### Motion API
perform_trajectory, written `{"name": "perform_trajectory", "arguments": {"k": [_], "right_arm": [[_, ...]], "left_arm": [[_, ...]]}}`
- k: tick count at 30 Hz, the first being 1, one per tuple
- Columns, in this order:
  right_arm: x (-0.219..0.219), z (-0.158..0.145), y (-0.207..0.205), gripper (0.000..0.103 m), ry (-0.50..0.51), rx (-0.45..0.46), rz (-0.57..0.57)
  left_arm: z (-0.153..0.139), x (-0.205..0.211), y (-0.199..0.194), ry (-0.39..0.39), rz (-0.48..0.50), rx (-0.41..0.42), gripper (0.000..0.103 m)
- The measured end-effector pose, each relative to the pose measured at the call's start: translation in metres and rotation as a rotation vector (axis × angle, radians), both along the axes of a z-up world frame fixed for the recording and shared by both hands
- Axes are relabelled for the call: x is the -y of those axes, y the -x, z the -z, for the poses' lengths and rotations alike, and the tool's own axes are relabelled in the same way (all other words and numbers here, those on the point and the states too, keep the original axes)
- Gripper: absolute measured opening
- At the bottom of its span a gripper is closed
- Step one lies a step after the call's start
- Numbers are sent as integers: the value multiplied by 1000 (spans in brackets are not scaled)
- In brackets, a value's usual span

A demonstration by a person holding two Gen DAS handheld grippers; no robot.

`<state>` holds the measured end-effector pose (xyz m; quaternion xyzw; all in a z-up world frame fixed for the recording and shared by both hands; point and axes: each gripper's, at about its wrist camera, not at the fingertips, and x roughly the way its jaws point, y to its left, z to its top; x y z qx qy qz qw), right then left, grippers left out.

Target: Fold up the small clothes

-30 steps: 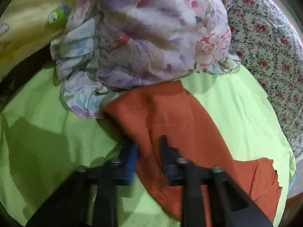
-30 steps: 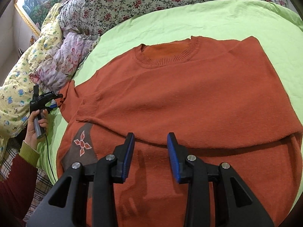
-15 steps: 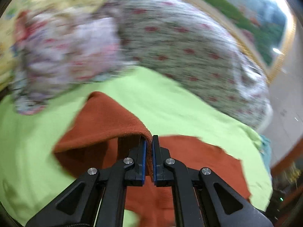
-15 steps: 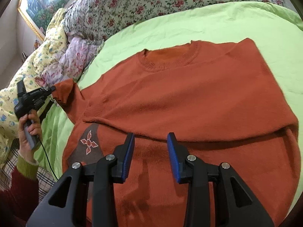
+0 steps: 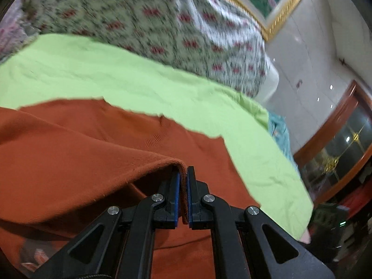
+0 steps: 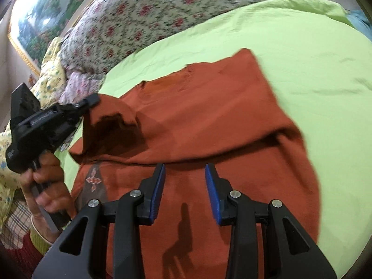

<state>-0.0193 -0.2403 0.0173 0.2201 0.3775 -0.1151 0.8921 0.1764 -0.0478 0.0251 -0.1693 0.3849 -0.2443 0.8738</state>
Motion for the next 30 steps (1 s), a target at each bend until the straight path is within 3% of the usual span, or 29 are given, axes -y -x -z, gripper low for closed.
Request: {"name": "perform_trajectory", "arguments": {"k": [3,7,10,13,15,18,20,22,25,30], "right_arm": [[13,1,10,37,-10,-3,43],[19,1,10,38,-44,-5,62],[15,1,2,60,-69,12,54],[4,1,-13,61,-83,29,16],[-6,2,-25,61,-103,32,-29],[-14,9,-44,61,-206,42,-78],[-19,15,-56,61,-260,37,-95],[-24,22,-71,61,-317,38,-107],[-28,34,-96,61,-391,32,-97],[-13,60,-126,61,-534,44,49]], "left_arm": [[23,15,-4,-28,36,-59,4],[32,3,12,-55,54,-78,6],[33,-23,31,-80,57,-90,22],[29,-51,51,-117,30,-80,26],[26,-77,66,-145,-11,-70,28],[28,-129,84,-233,-157,-70,39],[30,-162,88,-287,-277,-87,39],[37,-196,83,-286,-363,-121,39],[49,-225,69,-302,-424,-167,39],[64,-235,46,-297,-422,-194,43]]}}
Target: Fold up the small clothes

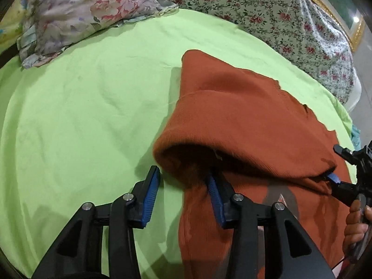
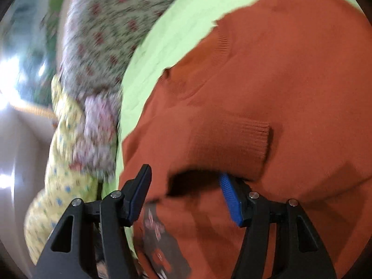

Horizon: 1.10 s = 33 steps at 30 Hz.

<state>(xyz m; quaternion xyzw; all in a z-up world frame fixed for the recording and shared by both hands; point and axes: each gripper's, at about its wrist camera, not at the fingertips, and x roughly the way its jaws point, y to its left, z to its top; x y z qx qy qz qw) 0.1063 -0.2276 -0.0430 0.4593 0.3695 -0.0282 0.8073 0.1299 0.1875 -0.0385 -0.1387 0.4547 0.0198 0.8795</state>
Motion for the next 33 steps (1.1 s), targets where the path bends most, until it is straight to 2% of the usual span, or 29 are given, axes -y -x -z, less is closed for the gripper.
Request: {"name": "perform_trajectory", "arguments": {"k": [1,2,3,4,6,10,12,14,19,22,26,31,33], "right_arm": [[4,3,-3,58,-8,6,27],[8,4,-6,34,-7,9,46],[11,2,-9,14,0,9,49],[14,-2,-12,5,11,7,50],[25,-24,-11,5,46,72,57],[40,-100,19,5,297,259,112],[53,-115,29,5,363,251,113],[63,-110,31,5,383,209,119],[81,-68,36,5,460,73,113],[98,-54,43,5,408,60,147],[100,-55,47,5,436,61,143],[98,-37,43,6,411,2,105],[94,-33,46,6,441,-9,93]], "left_arm": [[1,1,-5,-11,3,0,43],[2,1,-8,-27,0,0,43],[2,1,-12,-40,-4,-1,43],[0,5,-16,-43,-4,0,43],[-4,10,-20,-48,-6,1,43],[-5,19,-23,-64,-6,-12,47],[-5,23,-23,-67,-10,-13,47],[-5,26,-22,-76,-14,-17,47],[-7,37,-16,-108,30,-30,46],[-8,34,-15,-90,23,-33,46],[-6,20,-16,-24,-21,-39,46],[-5,12,-12,4,-46,-37,46],[-4,11,-10,5,-43,-35,46]]}}
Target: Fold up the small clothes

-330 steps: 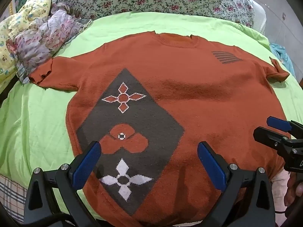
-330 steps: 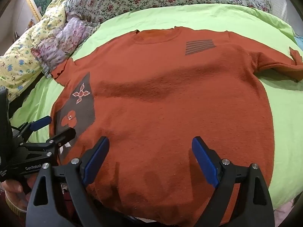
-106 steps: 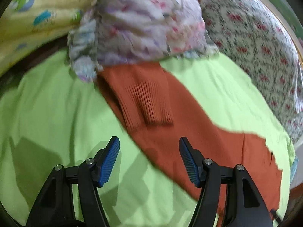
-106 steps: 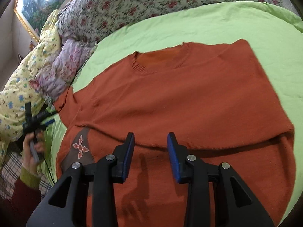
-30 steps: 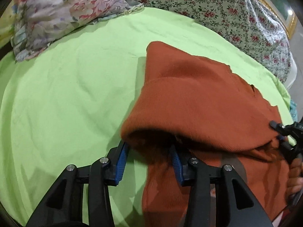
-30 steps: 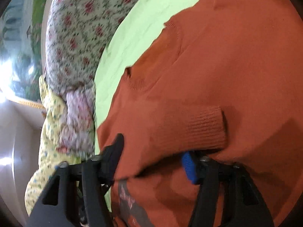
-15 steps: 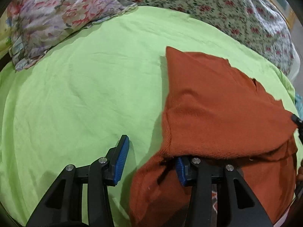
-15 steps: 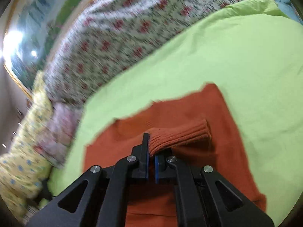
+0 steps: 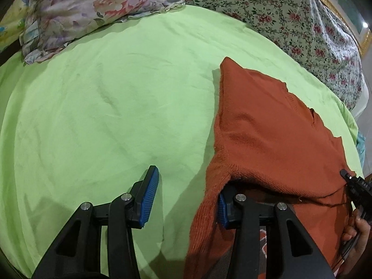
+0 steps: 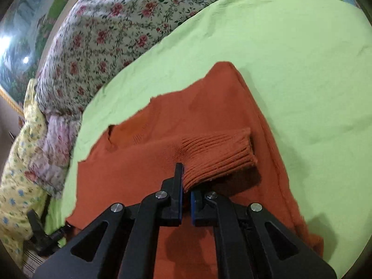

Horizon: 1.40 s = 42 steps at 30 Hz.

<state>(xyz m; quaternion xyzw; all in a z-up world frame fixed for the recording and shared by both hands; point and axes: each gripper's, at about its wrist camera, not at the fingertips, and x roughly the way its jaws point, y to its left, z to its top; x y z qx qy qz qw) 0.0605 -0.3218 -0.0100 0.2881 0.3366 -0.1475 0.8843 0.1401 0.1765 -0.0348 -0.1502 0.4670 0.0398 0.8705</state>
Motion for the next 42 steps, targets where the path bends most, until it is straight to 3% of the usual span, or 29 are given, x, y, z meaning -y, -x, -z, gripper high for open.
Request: {"name": "perform_trajectory", "arguments": {"k": [9,16,18,20,22,28,30,32,35,37,38,39,40,41,42], "right_arm": [[-13,1,8,6,114,-84,-12],[-17,-17,46,15,174,-82,47],[-12,-19,53,19,115,-52,42],[-1,-17,51,31,5,-32,30],[5,-15,45,32,-41,-17,29],[19,-12,26,32,-111,-2,105],[20,-15,26,28,-111,17,114],[18,-19,25,10,-80,27,106],[17,-20,22,8,-79,31,97],[9,-32,21,7,-68,84,57],[-2,-48,25,7,-53,178,2],[-21,-72,34,7,21,302,-84],[-39,-88,40,7,119,367,-143],[-54,-98,46,7,216,380,-178],[-54,-96,44,7,228,341,-176]], "left_arm": [[1,-9,3,58,-11,-9,47],[-4,-9,26,-4,19,-22,47],[-8,-3,30,-30,32,-22,45],[-16,7,33,-38,67,-3,45],[-25,17,34,-33,104,23,46],[-54,20,26,74,115,116,52],[-56,18,22,74,90,119,55],[-46,19,8,14,70,61,55],[-17,21,-10,-34,47,-47,53],[-5,21,-12,-32,44,-74,55],[-5,22,-9,-39,44,-59,55],[-5,23,-8,-47,46,-56,55],[-5,23,-8,-53,49,-55,56],[-5,24,-7,-54,50,-54,56],[-5,24,-7,-51,52,-55,56]]}}
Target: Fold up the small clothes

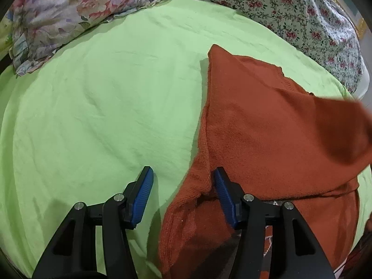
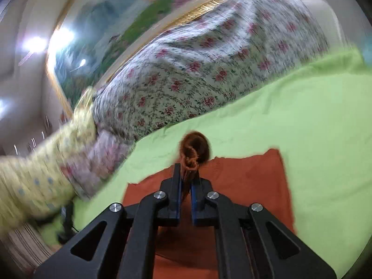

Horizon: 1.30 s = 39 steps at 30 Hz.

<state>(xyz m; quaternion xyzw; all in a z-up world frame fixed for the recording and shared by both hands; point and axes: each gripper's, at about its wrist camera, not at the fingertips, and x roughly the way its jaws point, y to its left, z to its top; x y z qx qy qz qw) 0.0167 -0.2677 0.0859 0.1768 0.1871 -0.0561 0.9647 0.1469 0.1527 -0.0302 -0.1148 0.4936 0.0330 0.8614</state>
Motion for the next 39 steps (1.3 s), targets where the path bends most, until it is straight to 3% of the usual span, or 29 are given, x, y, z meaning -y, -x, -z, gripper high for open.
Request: {"name": "perform_trajectory", "arguments": {"k": [2,4,9,12,15,16,17,19,21,24,31,33,35,38,39], "right_arm": [[18,24,-12,7,-16,-161,80],[38,49,-12,7,-66,-248,149],[55,74,-6,7,-105,-329,220],[60,79,-5,8,-159,-346,232],[58,80,0,12,-257,-361,157],[61,83,3,18,-348,-324,77],[66,87,6,31,-447,-279,8],[76,89,8,40,-509,-245,4],[86,84,7,40,-464,-251,81],[105,84,-2,40,-506,-248,93],[133,93,-52,39,-584,-394,75],[134,93,-62,9,-581,-420,31],[125,79,-59,10,-502,-383,20],[105,44,-38,9,-321,-156,-45],[100,42,-36,9,-249,-181,-6]], "left_arm": [[0,1,1,0,7,-1,56],[-1,2,2,-8,15,-1,56],[1,1,-3,-18,21,-9,56],[1,-2,-3,-11,24,-7,56],[2,-2,-2,-10,26,-4,57],[2,-1,-3,-18,28,-4,57],[2,0,-3,-25,30,-4,57],[2,1,-3,-30,31,-6,57],[3,0,-3,-23,28,-7,57],[3,0,-3,-18,24,-8,58],[3,4,-5,-37,23,-13,58],[3,3,-5,-34,24,-13,59],[3,3,-4,-34,26,-12,60],[4,5,-5,-45,26,-14,60],[3,5,-6,-51,29,-16,60]]}}
